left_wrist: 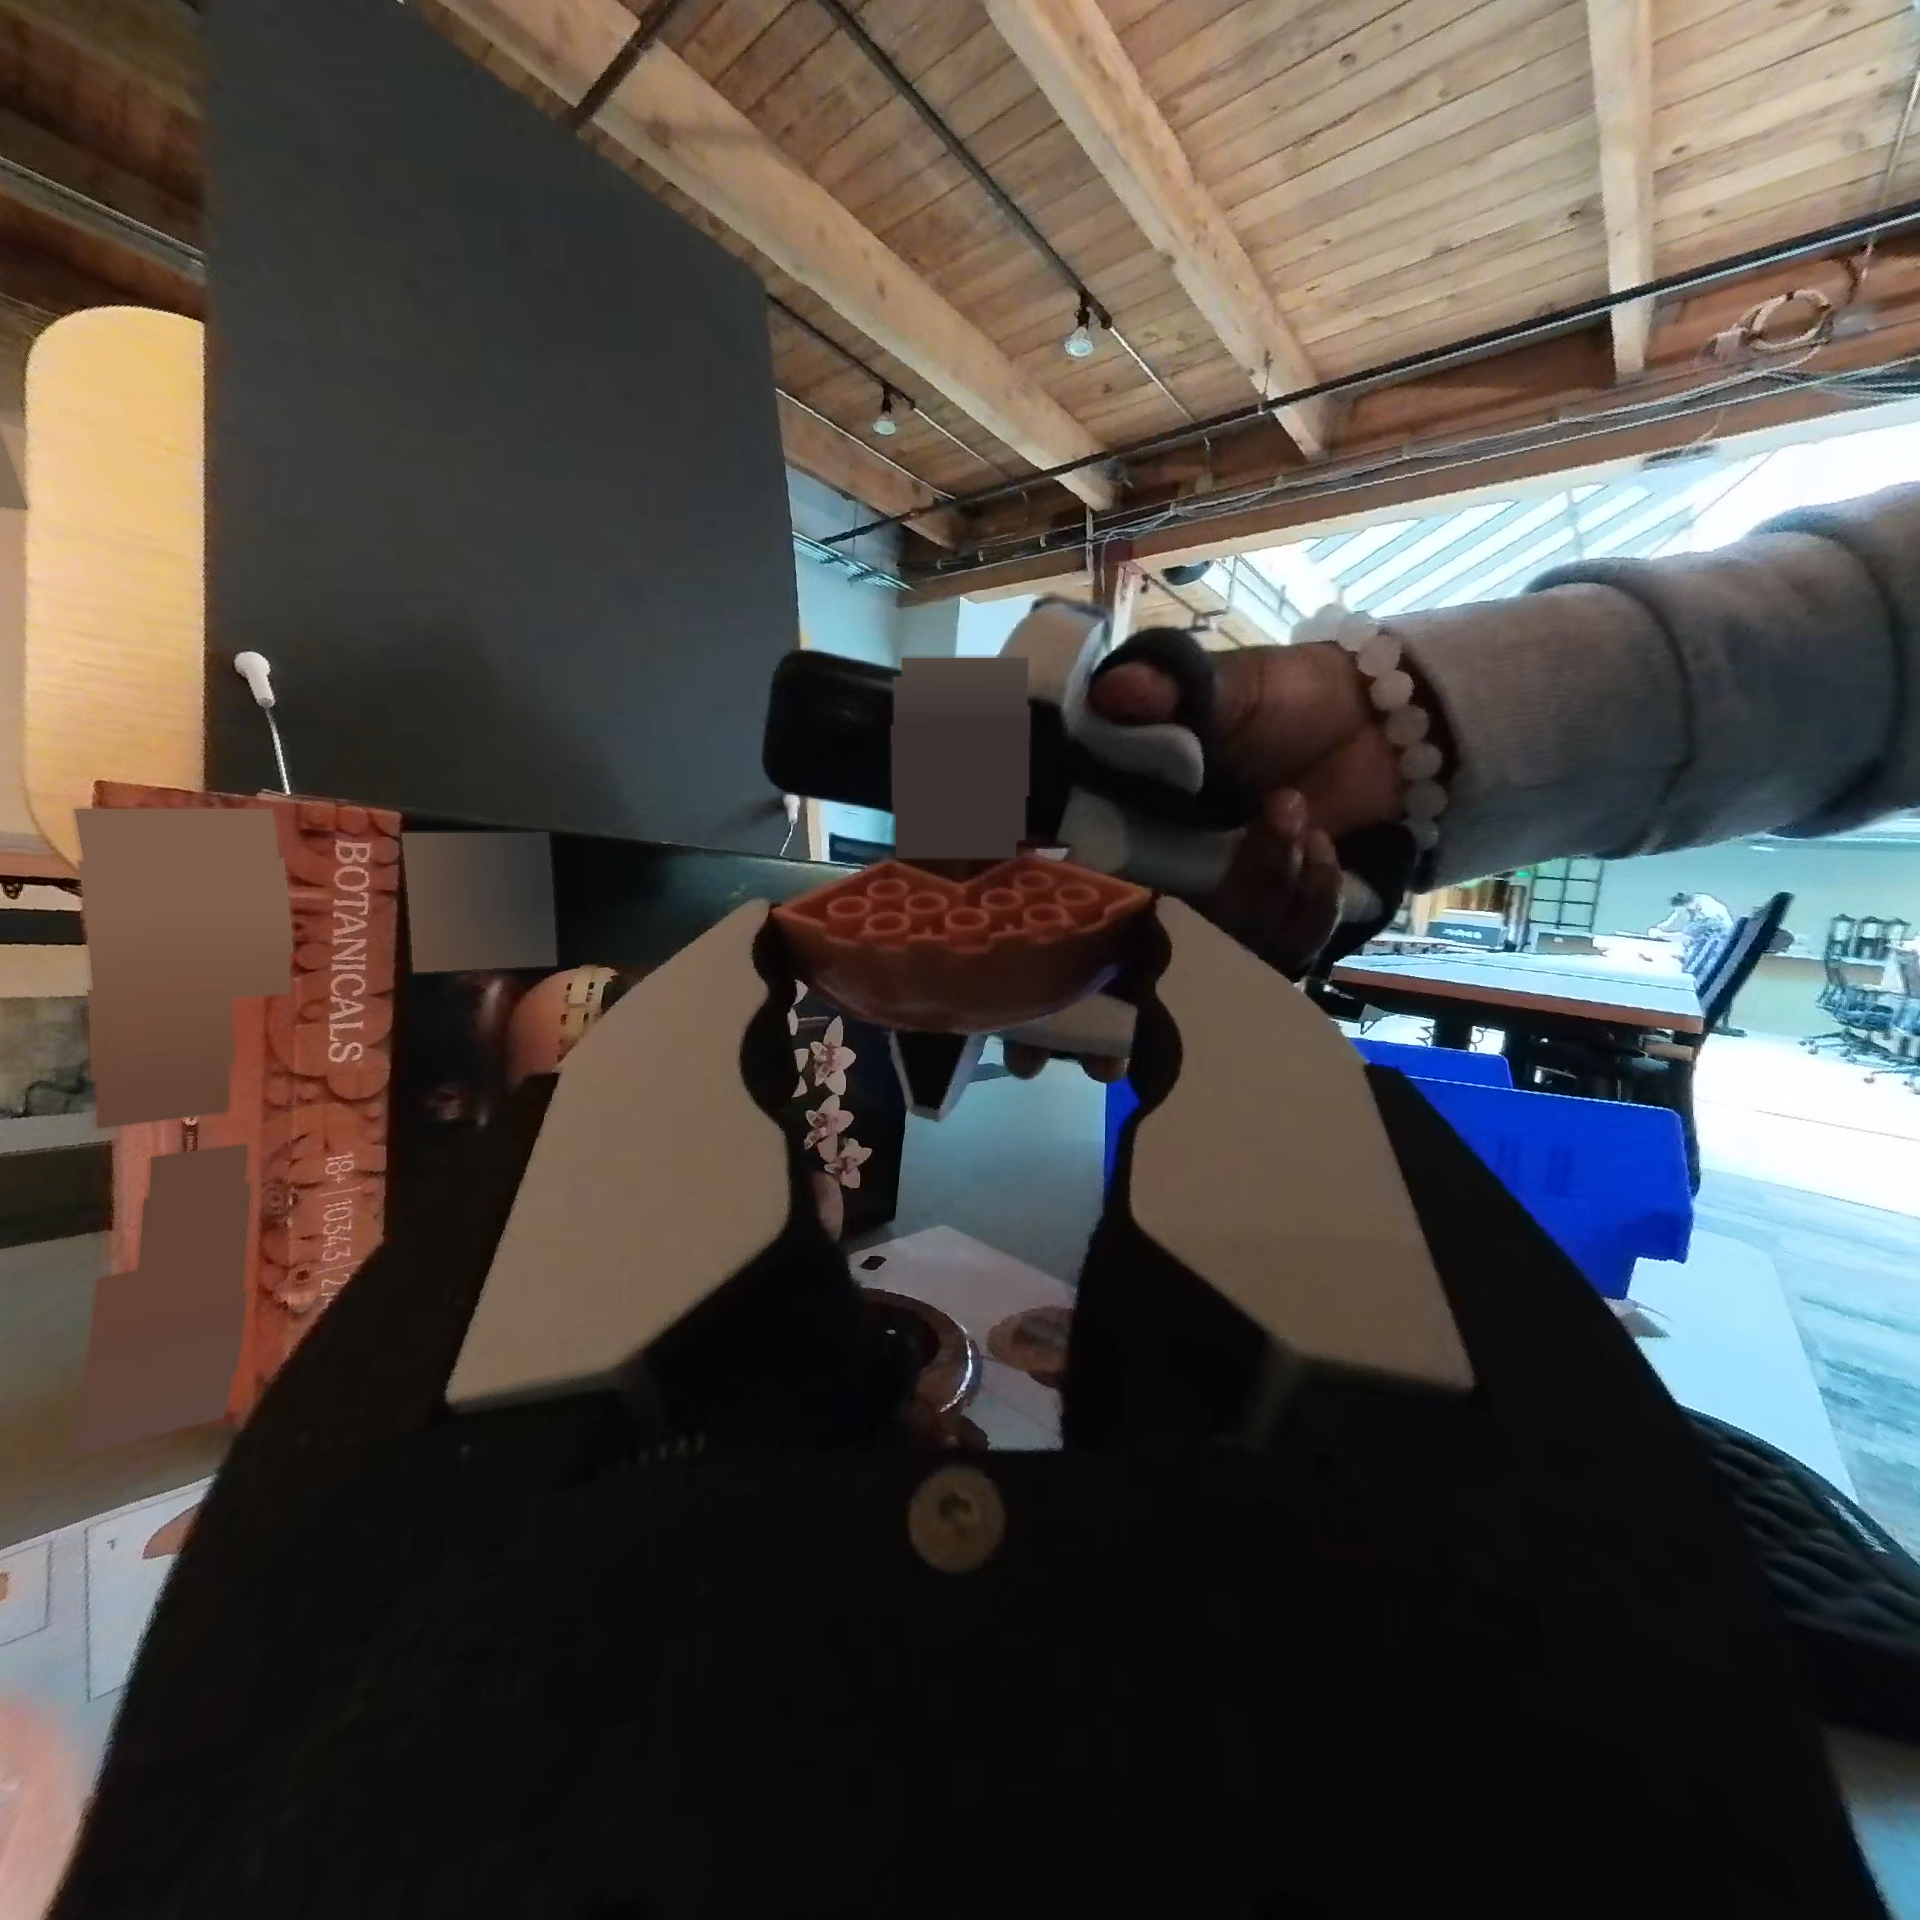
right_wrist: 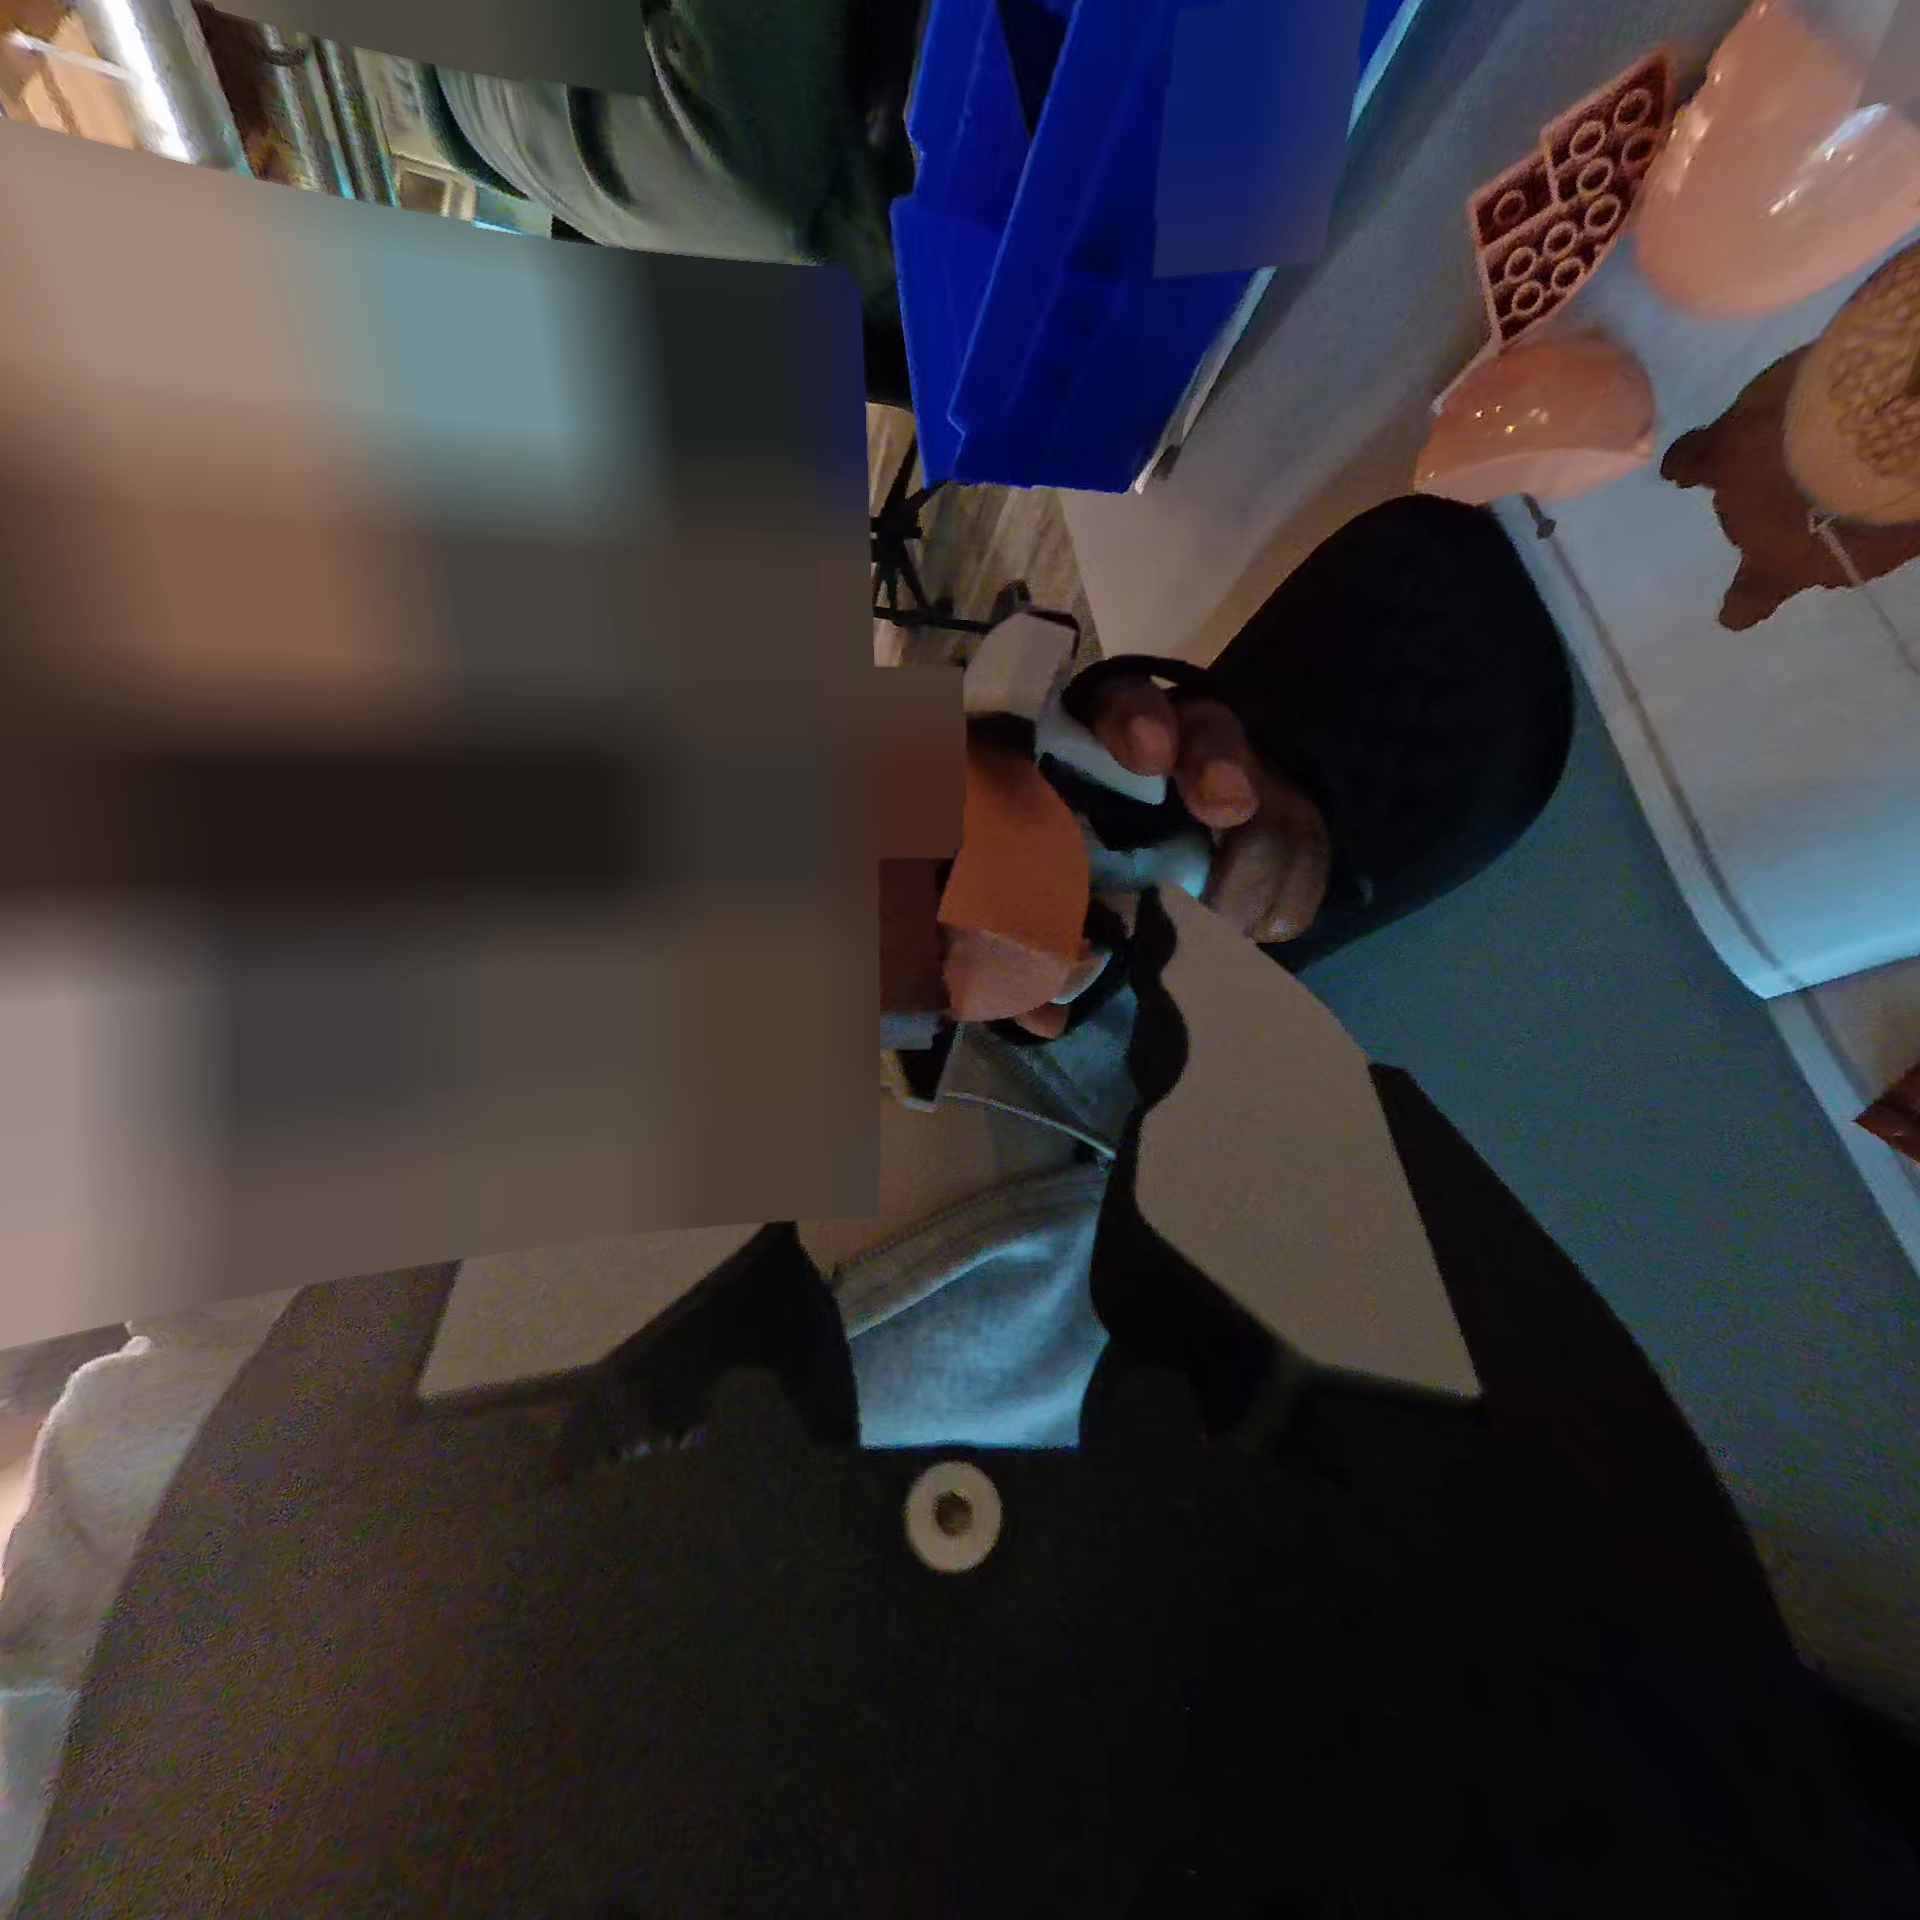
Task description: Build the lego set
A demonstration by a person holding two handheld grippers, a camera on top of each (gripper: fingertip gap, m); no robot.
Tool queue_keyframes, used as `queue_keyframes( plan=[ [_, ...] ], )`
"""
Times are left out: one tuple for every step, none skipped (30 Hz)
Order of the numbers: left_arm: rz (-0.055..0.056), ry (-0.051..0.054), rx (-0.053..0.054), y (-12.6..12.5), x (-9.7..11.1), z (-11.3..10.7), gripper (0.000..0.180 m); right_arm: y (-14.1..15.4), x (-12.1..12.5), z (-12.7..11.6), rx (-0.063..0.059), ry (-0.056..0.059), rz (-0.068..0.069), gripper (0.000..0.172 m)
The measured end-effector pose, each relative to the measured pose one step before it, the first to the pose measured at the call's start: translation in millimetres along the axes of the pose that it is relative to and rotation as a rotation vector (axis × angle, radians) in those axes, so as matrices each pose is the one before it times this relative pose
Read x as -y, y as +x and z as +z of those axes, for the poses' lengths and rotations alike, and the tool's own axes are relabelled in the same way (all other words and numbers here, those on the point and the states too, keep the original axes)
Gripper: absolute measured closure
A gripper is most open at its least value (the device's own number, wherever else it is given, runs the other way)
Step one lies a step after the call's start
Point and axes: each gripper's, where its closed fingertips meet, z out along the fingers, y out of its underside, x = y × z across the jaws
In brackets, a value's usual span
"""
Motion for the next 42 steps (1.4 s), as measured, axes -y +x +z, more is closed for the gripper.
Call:
queue_keyframes(
  plan=[
    [-0.0019, 0.0008, -0.0012, 0.10, 0.15, 0.01, 0.118, 0.65, 0.32, -0.25, 0.0080, 0.0010, 0.0079, 0.109],
    [-0.0002, -0.0002, -0.0008, 0.10, 0.03, 0.12, 0.118, 0.64, 0.63, -0.39, 0.0069, 0.0044, 0.0126, 0.112],
    [-0.0013, -0.0010, -0.0018, 0.28, -0.13, 0.15, 0.118, -0.14, 0.60, -0.15, 0.0084, 0.0054, 0.0092, 0.114],
    [-0.0013, -0.0008, -0.0017, 0.27, -0.10, 0.16, 0.118, 0.64, -0.32, 0.02, -0.0004, -0.0031, 0.0042, 0.117],
    [0.0007, 0.0006, -0.0010, 0.21, 0.18, 0.03, 0.118, 0.79, -0.47, -0.01, -0.0065, -0.0042, -0.0031, 0.120],
    [0.0031, -0.0018, -0.0020, 0.52, -0.13, 0.21, 0.118, 0.59, -0.33, -0.04, -0.0072, -0.0028, -0.0031, 0.126],
    [0.0045, -0.0015, -0.0013, 0.44, -0.07, 0.17, 0.118, 0.78, -0.44, -0.08, -0.0099, -0.0043, 0.0004, 0.131],
    [0.0072, -0.0004, -0.0025, 0.80, 0.22, 0.11, 0.118, 1.18, -0.69, -0.15, -0.0128, -0.0060, -0.0017, 0.134],
    [0.0093, -0.0027, -0.0008, 0.62, -0.02, 0.05, 0.118, 0.14, -0.80, -0.27, -0.0080, -0.0077, -0.0016, 0.134],
    [0.0112, -0.0043, -0.0018, 0.63, -0.33, 0.12, 0.118, 0.34, -0.80, -0.28, -0.0117, -0.0064, -0.0022, 0.134],
    [0.0134, -0.0042, -0.0028, 0.80, -0.19, -0.10, 0.118, -0.09, -1.24, -0.24, -0.0107, -0.0089, -0.0039, 0.134],
    [0.0155, -0.0022, -0.0036, 1.01, 0.32, 0.02, 0.118, -0.18, -1.03, -0.28, -0.0107, -0.0098, -0.0022, 0.134],
    [0.0210, -0.0050, -0.0026, 0.95, -0.01, -0.01, 0.118, 0.10, -0.96, -0.34, -0.0125, -0.0102, -0.0010, 0.134],
    [0.0239, -0.0065, -0.0024, 0.78, -0.04, 0.08, 0.118, -0.03, -1.14, -0.41, -0.0126, -0.0115, -0.0011, 0.134],
    [0.0248, -0.0043, -0.0011, 0.68, 0.29, 0.05, 0.118, -0.18, -1.02, -0.11, -0.0102, -0.0099, -0.0031, 0.134],
    [0.0278, -0.0036, 0.0011, 0.46, 0.69, -0.15, 0.118, -0.35, -0.70, 0.11, -0.0097, -0.0046, -0.0079, 0.134],
    [0.0288, -0.0028, 0.0017, 0.40, 0.73, -0.25, 0.118, -0.42, -0.83, 0.22, -0.0056, -0.0038, -0.0063, 0.134],
    [0.0257, -0.0042, 0.0005, 0.68, 0.48, -0.10, 0.118, 0.28, -0.89, 0.02, -0.0074, -0.0035, -0.0009, 0.134],
    [0.0245, -0.0064, -0.0002, 0.92, -0.01, 0.09, 0.118, 0.08, -1.12, -0.11, -0.0041, -0.0032, -0.0054, 0.134],
    [0.0224, -0.0049, -0.0005, 1.02, 0.29, 0.08, 0.118, 0.33, -0.52, -0.09, -0.0057, 0.0033, -0.0087, 0.134],
    [0.0181, -0.0072, 0.0037, 0.21, -0.45, 0.09, 0.118, 0.33, -0.23, -0.05, -0.0087, 0.0079, -0.0103, 0.134],
    [0.0099, 0.0002, -0.0031, 0.71, 0.56, -0.05, 0.118, -0.48, -1.45, -0.02, -0.0050, -0.0012, -0.0151, 0.134],
    [0.0131, 0.0002, -0.0043, 1.03, 0.74, 0.01, 0.118, -0.29, -1.21, -0.19, -0.0073, -0.0010, -0.0169, 0.134],
    [0.0266, -0.0033, -0.0015, 1.15, 0.34, 0.11, 0.118, 0.07, -1.39, -0.55, -0.0102, -0.0033, -0.0186, 0.134],
    [0.0147, -0.0032, 0.0003, 1.01, 0.03, 0.33, 0.118, 0.15, -1.14, -0.37, -0.0111, -0.0016, -0.0191, 0.134],
    [-0.0071, 0.0018, -0.0031, 0.79, 0.17, 0.19, 0.118, 0.39, -0.86, -0.22, -0.0091, -0.0004, -0.0087, 0.134],
    [-0.0177, -0.0004, -0.0062, 0.34, -0.12, 0.23, 0.118, 0.24, -0.45, -0.24, -0.0033, 0.0018, -0.0055, 0.134],
    [-0.0099, -0.0038, -0.0046, 0.33, -0.28, 0.52, 0.118, 0.80, -0.36, -0.46, -0.0043, 0.0013, -0.0030, 0.134],
    [0.0049, -0.0095, 0.0003, 0.32, -1.27, 0.50, 0.118, 1.72, -0.47, -0.36, -0.0123, 0.0006, -0.0109, 0.134],
    [0.0109, -0.0091, 0.0005, 0.48, -1.53, 0.28, 0.118, 0.84, -0.76, -0.07, -0.0103, -0.0025, -0.0158, 0.134],
    [0.0119, -0.0007, 0.0009, 0.40, 0.03, -0.13, 0.118, -0.35, -0.20, 0.23, -0.0043, 0.0003, -0.0120, 0.134],
    [0.0095, 0.0050, 0.0033, -0.26, 1.12, -0.25, 0.118, -0.97, 0.33, 0.36, 0.0010, 0.0045, -0.0136, 0.134],
    [0.0098, 0.0081, 0.0011, -0.25, 1.58, -0.29, 0.118, -1.12, -0.16, 0.44, 0.0060, 0.0035, -0.0102, 0.134],
    [0.0175, 0.0035, -0.0006, 0.47, 1.14, -0.32, 0.118, -0.48, -0.95, 0.38, 0.0053, 0.0002, -0.0093, 0.134],
    [0.0234, -0.0006, 0.0014, 0.65, 0.52, -0.28, 0.118, -0.45, -0.73, 0.32, 0.0024, 0.0000, -0.0147, 0.134],
    [0.0223, 0.0015, 0.0001, 0.96, 0.89, -0.43, 0.118, -0.60, -1.55, 0.23, 0.0021, -0.0058, -0.0154, 0.134],
    [0.0243, -0.0010, -0.0019, 1.29, 0.54, -0.27, 0.118, -0.56, -1.24, 0.24, 0.0028, -0.0042, -0.0125, 0.134],
    [0.0142, 0.0019, -0.0005, 0.87, 0.99, -0.09, 0.118, -0.58, -0.98, 0.14, 0.0033, -0.0025, -0.0078, 0.134],
    [0.0083, 0.0032, -0.0044, 1.06, 0.74, -0.11, 0.118, -0.20, -1.34, 0.10, 0.0007, -0.0049, -0.0083, 0.134],
    [0.0058, -0.0017, -0.0091, 1.44, -0.02, -0.02, 0.118, 0.53, -1.54, 0.09, -0.0022, -0.0035, -0.0060, 0.134],
    [0.0034, -0.0025, -0.0083, 1.60, -0.27, 0.09, 0.118, 0.12, -1.64, 0.04, 0.0026, -0.0012, -0.0063, 0.134],
    [-0.0009, -0.0007, -0.0063, 1.58, 0.04, 0.02, 0.119, 0.66, -1.05, 0.01, 0.0019, 0.0054, 0.0037, 0.134]
  ],
)
